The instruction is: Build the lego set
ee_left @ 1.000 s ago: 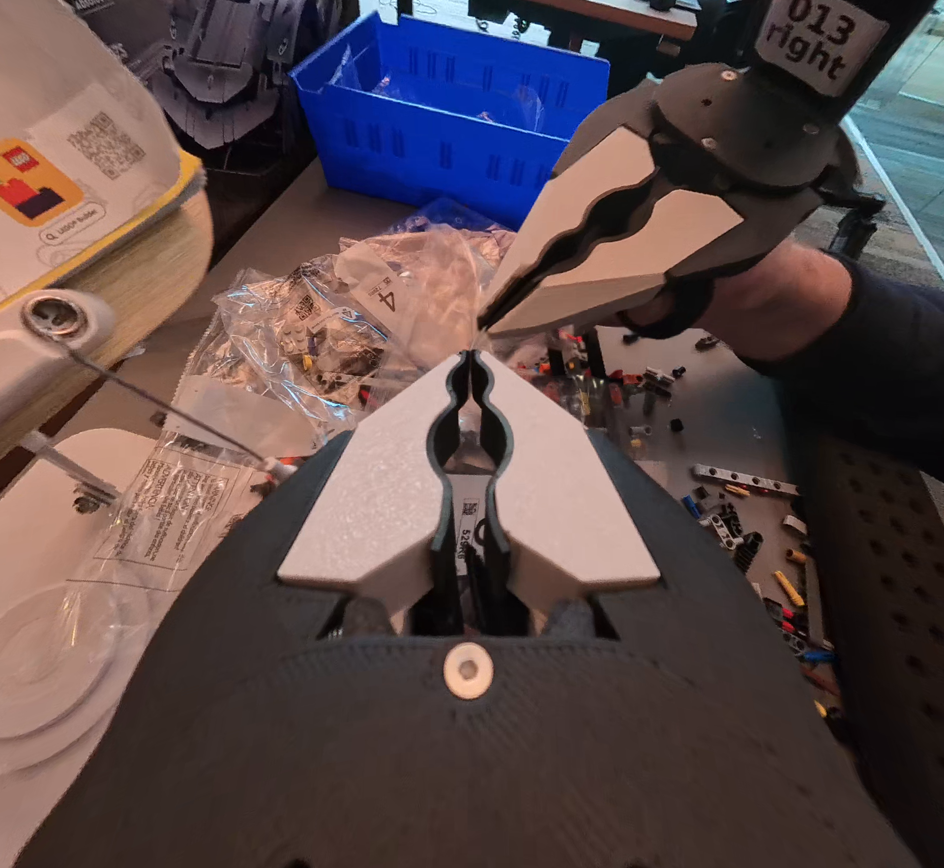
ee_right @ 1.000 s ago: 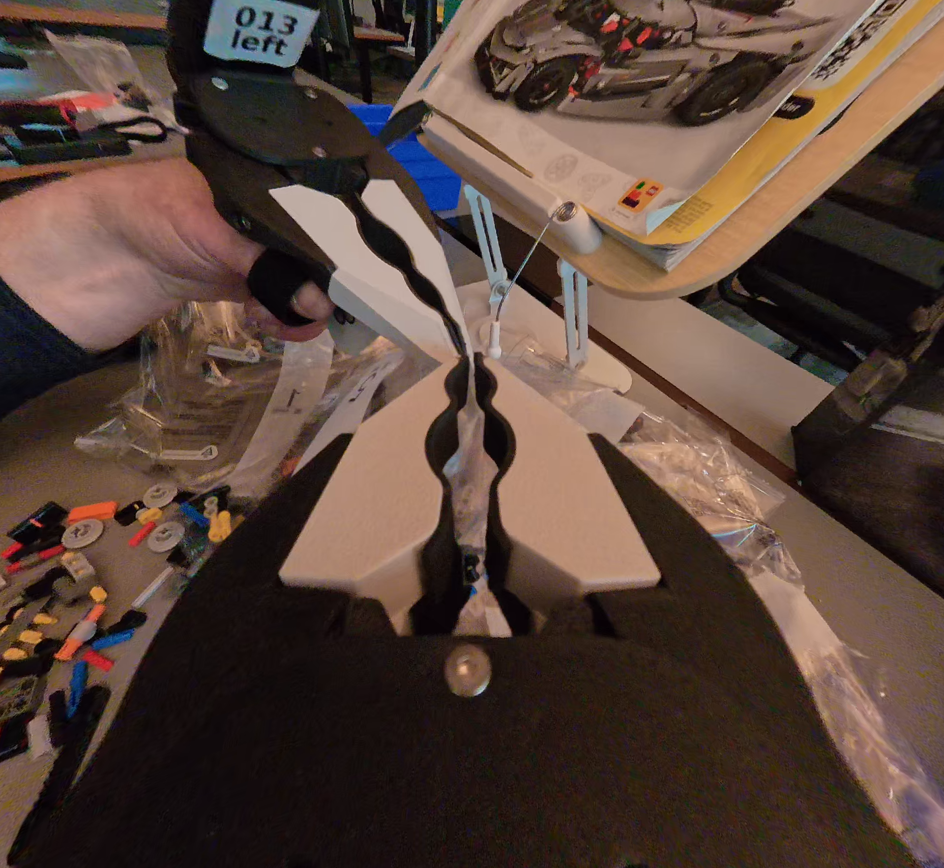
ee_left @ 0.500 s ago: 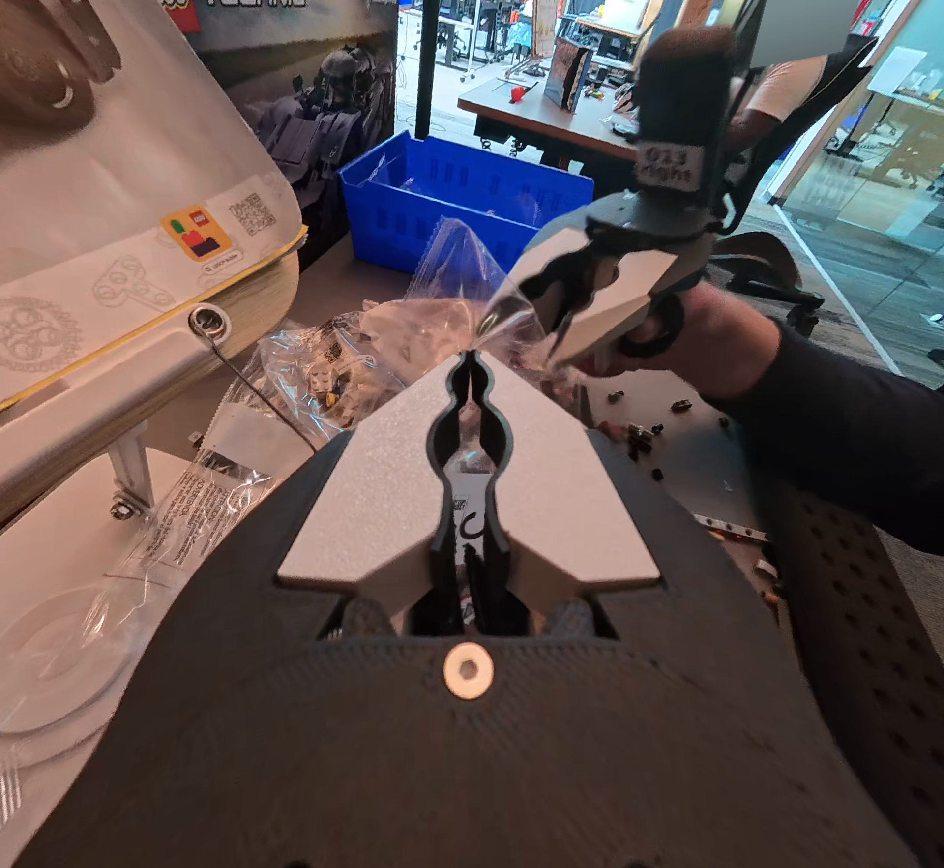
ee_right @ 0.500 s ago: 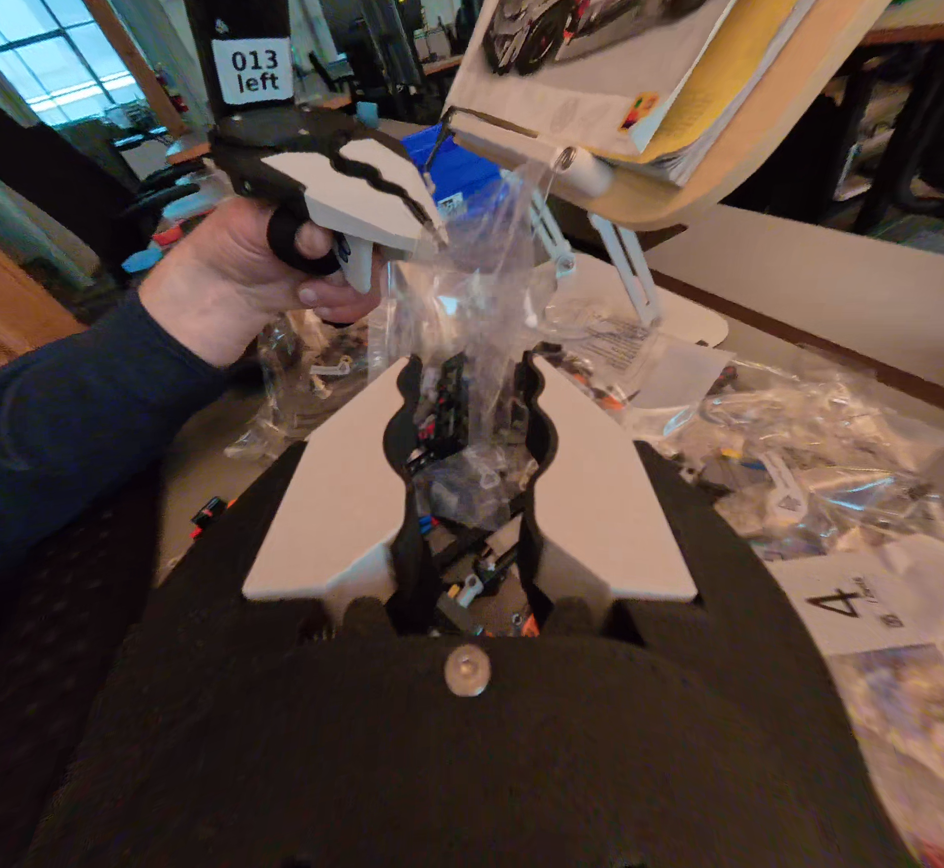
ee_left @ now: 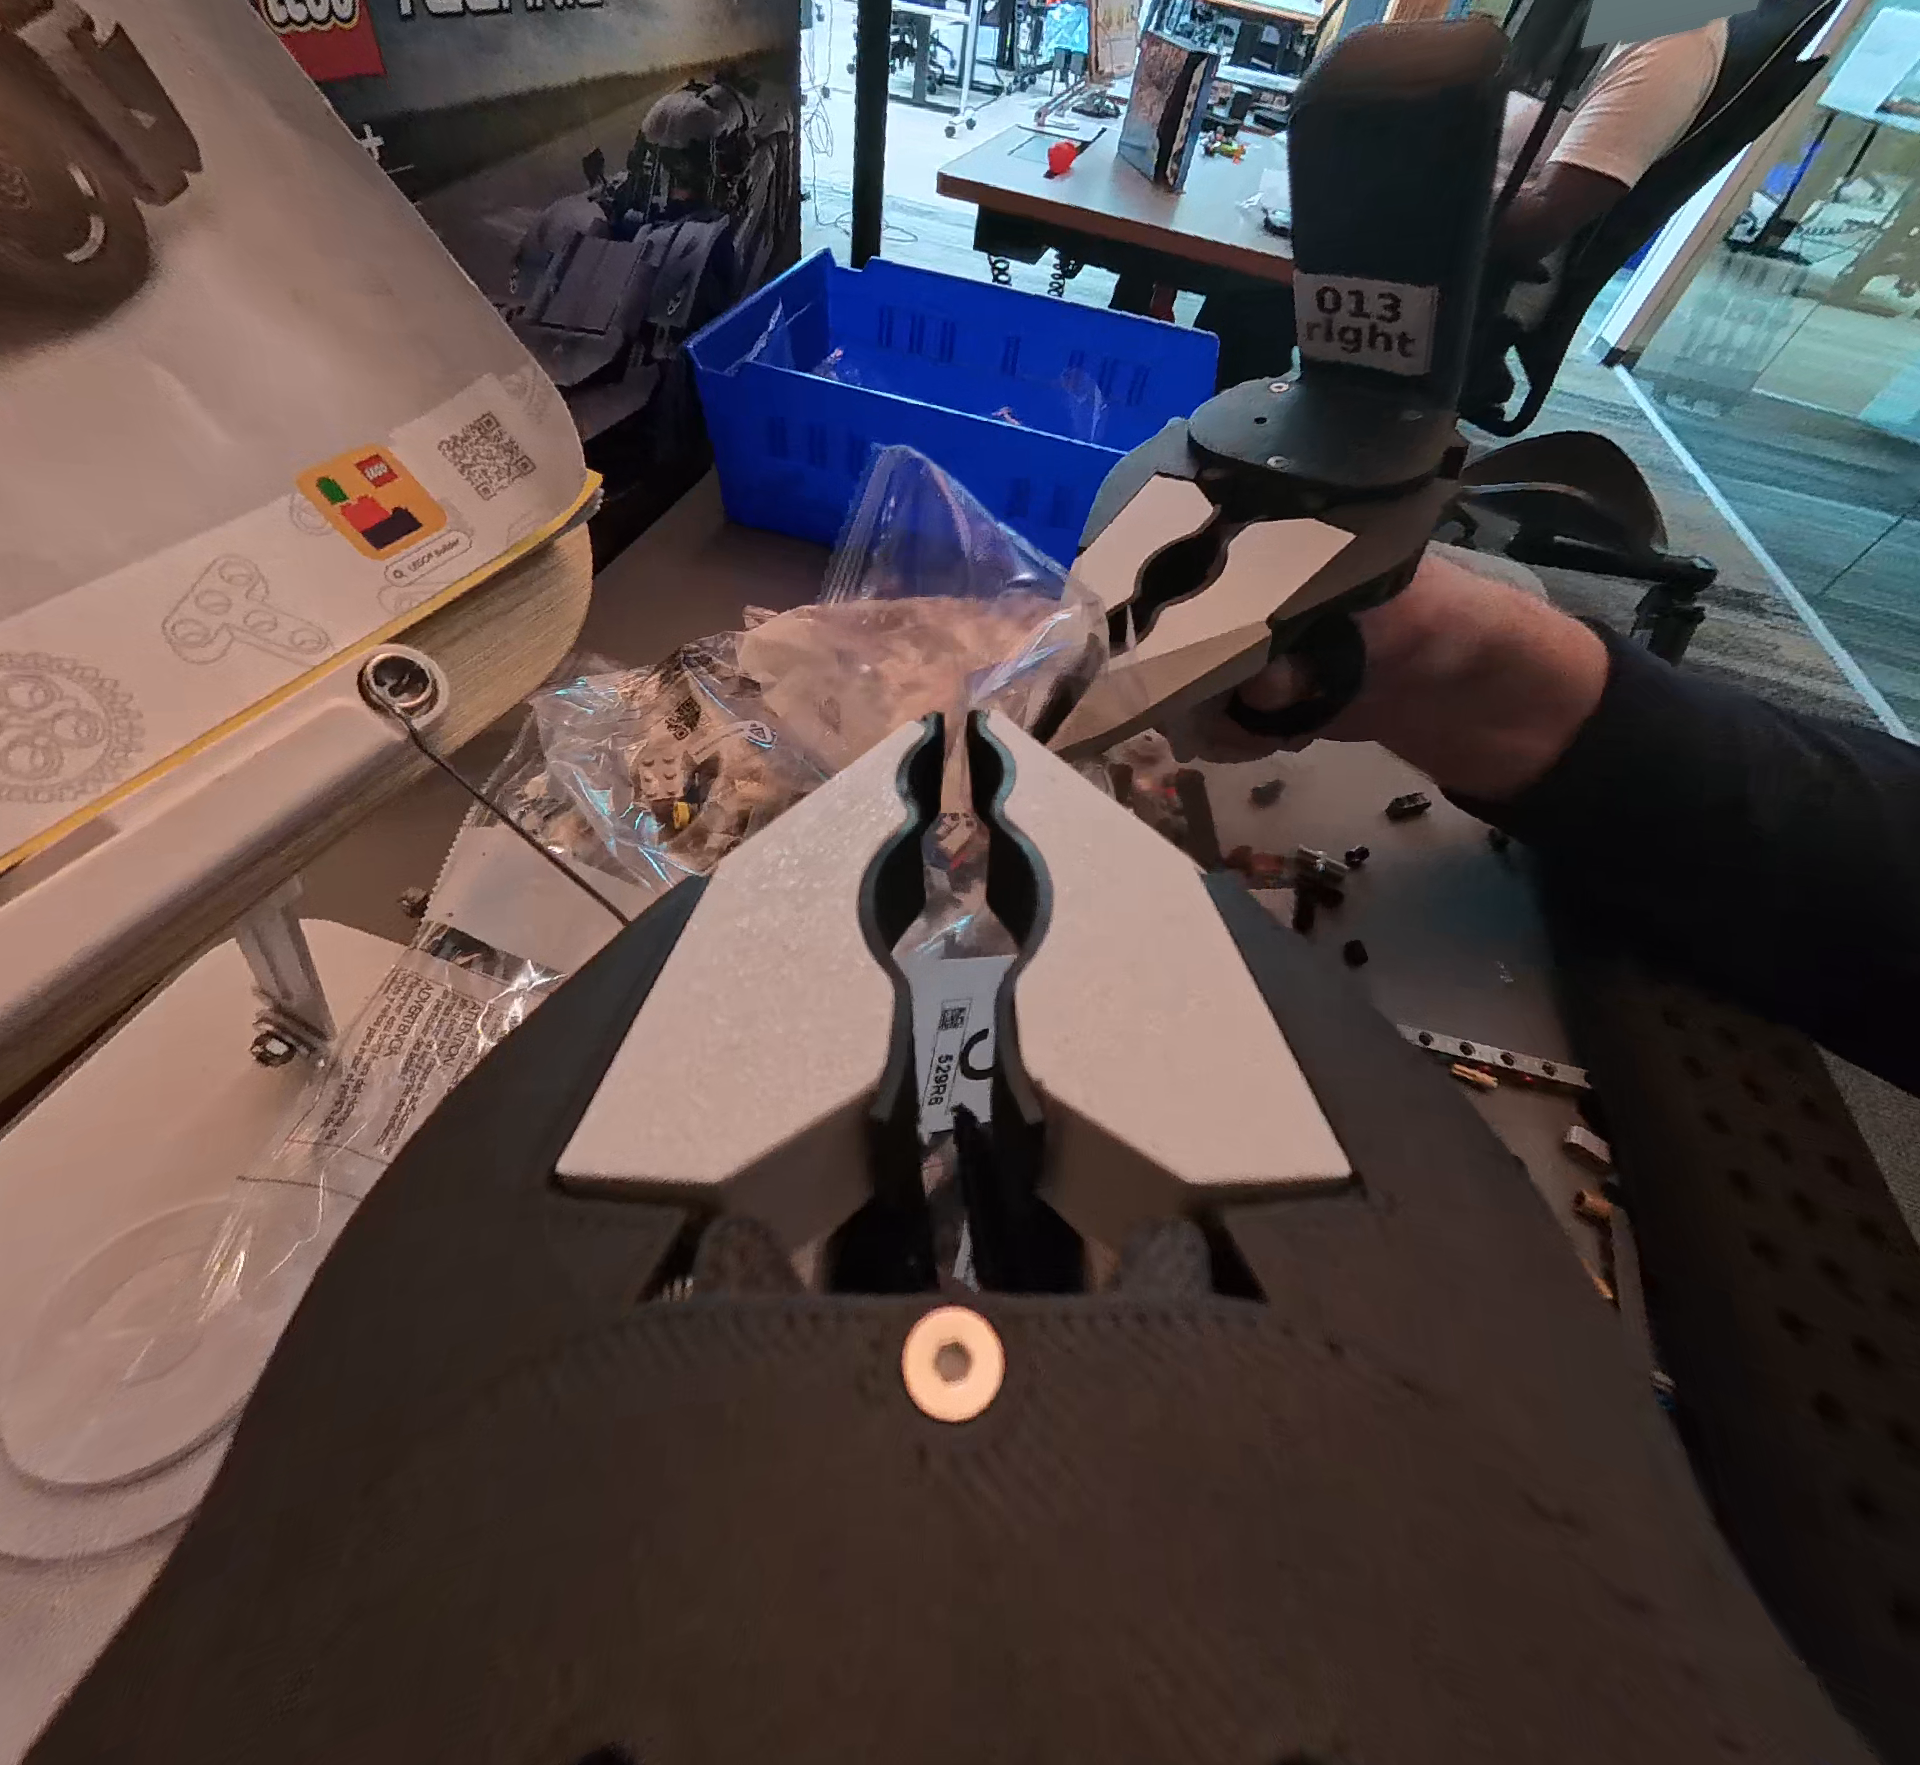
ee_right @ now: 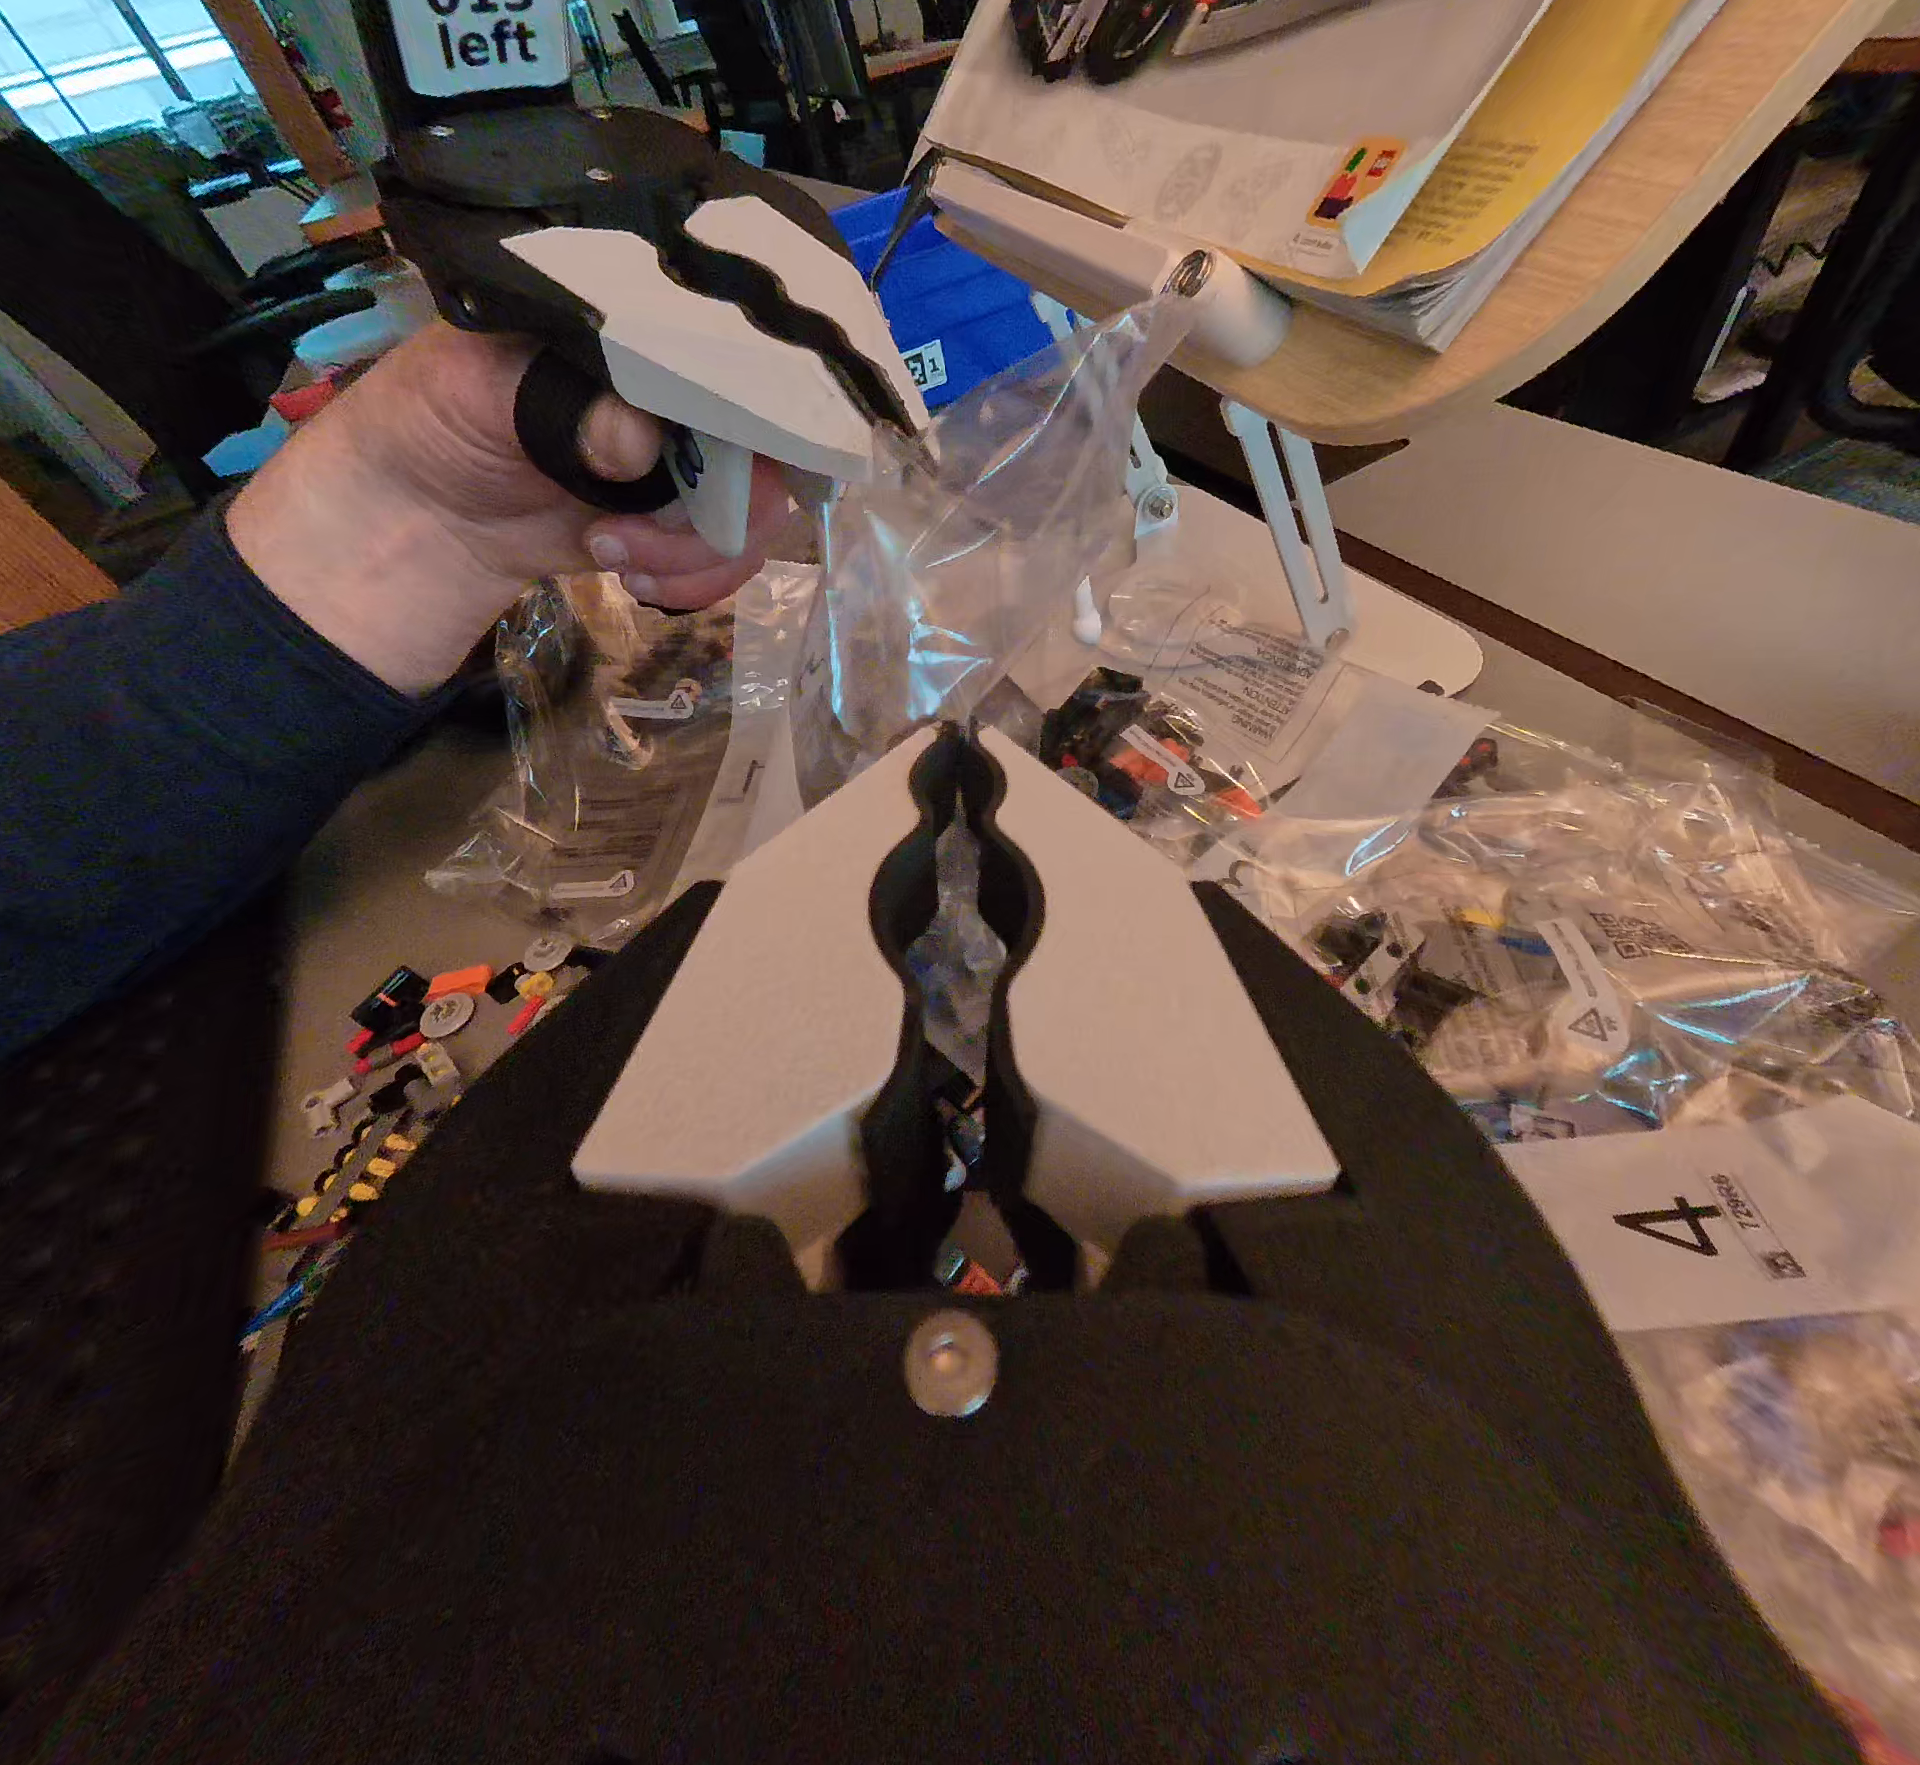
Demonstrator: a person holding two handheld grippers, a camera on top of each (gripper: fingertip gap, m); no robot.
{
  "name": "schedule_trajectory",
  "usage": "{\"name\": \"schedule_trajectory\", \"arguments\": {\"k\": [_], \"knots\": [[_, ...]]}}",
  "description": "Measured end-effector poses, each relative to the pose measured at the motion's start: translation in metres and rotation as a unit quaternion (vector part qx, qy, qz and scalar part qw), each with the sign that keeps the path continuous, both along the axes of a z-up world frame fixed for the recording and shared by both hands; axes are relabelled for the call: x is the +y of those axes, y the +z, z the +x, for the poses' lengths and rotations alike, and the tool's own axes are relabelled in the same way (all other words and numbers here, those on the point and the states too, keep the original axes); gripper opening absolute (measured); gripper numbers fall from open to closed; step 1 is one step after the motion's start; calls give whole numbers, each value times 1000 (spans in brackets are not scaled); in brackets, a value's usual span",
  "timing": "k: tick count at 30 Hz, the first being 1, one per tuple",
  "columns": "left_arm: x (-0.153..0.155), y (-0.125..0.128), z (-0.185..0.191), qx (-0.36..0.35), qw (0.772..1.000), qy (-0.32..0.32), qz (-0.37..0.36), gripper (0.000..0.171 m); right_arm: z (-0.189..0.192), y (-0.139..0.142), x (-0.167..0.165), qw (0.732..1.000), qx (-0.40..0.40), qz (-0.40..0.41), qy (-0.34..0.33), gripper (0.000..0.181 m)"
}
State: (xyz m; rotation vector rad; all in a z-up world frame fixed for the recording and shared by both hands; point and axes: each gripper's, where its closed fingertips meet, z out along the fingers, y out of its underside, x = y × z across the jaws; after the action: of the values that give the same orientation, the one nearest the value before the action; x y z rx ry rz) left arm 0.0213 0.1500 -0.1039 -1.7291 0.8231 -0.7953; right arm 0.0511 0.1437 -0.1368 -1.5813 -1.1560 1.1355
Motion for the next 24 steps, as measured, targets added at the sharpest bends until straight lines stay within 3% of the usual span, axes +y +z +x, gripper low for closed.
{"name": "schedule_trajectory", "arguments": {"k": [10,18,21,24], "knots": [[3,0,-5,6,1000,17,-2,17,3,4,5,1000,8,3,-12,0],[5,-21,3,26,999,4,-29,45,3,11,1,1000,29,-2,7,0],[7,-27,5,40,999,6,-26,36,0,10,-3,999,27,-1,20,0],[8,-28,3,47,999,6,-20,14,-4,14,-10,999,31,12,39,0]]}}
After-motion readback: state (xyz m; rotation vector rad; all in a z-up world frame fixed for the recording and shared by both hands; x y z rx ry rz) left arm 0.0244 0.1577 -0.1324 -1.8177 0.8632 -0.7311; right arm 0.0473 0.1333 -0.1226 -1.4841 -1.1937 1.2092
